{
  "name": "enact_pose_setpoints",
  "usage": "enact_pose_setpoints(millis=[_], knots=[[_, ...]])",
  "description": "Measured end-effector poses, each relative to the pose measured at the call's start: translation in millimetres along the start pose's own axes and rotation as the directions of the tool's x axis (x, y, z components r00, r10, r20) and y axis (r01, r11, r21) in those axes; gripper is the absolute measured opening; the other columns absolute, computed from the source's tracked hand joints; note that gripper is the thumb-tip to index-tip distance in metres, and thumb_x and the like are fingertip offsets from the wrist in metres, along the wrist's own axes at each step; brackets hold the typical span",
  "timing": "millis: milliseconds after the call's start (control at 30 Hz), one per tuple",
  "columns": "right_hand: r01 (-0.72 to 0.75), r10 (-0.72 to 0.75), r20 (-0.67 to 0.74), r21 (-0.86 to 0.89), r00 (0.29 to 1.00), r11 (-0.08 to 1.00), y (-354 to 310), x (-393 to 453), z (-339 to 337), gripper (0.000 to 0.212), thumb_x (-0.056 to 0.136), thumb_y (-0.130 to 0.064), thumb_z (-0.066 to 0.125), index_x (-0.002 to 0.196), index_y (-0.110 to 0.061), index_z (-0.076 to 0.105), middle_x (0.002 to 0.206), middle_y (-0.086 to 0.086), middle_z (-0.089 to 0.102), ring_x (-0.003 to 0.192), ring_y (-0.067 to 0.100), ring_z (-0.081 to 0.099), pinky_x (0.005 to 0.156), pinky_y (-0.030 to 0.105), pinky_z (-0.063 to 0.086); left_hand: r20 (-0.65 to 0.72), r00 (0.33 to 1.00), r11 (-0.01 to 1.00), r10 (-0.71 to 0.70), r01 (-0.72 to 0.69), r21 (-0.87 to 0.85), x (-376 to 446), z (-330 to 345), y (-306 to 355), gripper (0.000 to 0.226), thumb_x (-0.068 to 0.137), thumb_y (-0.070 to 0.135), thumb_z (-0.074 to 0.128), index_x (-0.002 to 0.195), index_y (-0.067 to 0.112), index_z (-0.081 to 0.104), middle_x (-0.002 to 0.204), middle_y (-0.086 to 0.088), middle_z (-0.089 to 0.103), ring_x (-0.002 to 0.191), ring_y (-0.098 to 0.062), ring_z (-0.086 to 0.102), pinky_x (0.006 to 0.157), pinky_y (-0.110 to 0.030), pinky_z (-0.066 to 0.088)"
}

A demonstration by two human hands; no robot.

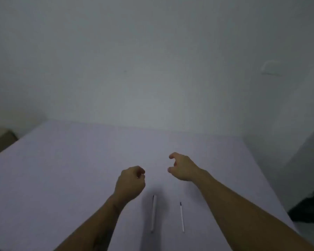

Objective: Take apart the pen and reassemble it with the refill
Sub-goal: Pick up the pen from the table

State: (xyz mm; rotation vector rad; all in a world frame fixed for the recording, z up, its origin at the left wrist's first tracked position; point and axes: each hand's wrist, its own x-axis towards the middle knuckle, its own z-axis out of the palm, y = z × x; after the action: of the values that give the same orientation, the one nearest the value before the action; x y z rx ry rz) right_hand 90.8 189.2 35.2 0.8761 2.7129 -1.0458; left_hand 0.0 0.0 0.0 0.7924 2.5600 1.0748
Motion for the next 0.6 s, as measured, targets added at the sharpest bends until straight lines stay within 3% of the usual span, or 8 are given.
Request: enact_pose_setpoints(millis=[233, 400, 600], knots=[[-0.163, 0.161, 0.180, -0.006, 0.970, 0.987, 45, 15, 76, 0.056, 0.088, -0.023, 0.058, 0.142, -0.017, 0.046, 0.124, 0.011, 0.060, 0.092, 0.020, 0.060, 0.077, 0.028, 0.049, 0.161, 0.965, 0.978, -0.207, 0.204, 0.036, -16, 74, -46, 0.029, 0.088, 0.034, 0.061, 0.114, 0.020, 0.065, 0.106, 0.000, 0.070, 0.086, -0.014, 0.065, 0.081, -0.031, 0.056], [-0.217, 0.214, 0.215, -0.006, 0.953, 0.976, 59, 17, 107, 0.053, 0.086, -0.022, 0.059, 0.139, -0.019, 0.050, 0.128, 0.012, 0.061, 0.105, 0.024, 0.063, 0.089, 0.032, 0.053, 0.224, 0.939, 0.962, -0.262, 0.238, 0.131, -20, 96, -57, 0.039, 0.078, 0.050, 0.067, 0.105, 0.023, 0.057, 0.093, 0.006, 0.056, 0.081, -0.012, 0.056, 0.067, -0.024, 0.043], [-0.270, 0.245, 0.203, 0.100, 0.948, 0.958, 65, 25, 117, 0.047, 0.089, -0.018, 0.059, 0.136, -0.017, 0.053, 0.120, 0.008, 0.063, 0.092, 0.017, 0.061, 0.077, 0.021, 0.047, 0.220, 0.938, 0.951, -0.270, 0.224, 0.212, -10, 107, -61, 0.013, 0.084, 0.031, 0.061, 0.087, 0.022, 0.052, 0.081, 0.008, 0.052, 0.070, -0.009, 0.051, 0.062, -0.024, 0.042]])
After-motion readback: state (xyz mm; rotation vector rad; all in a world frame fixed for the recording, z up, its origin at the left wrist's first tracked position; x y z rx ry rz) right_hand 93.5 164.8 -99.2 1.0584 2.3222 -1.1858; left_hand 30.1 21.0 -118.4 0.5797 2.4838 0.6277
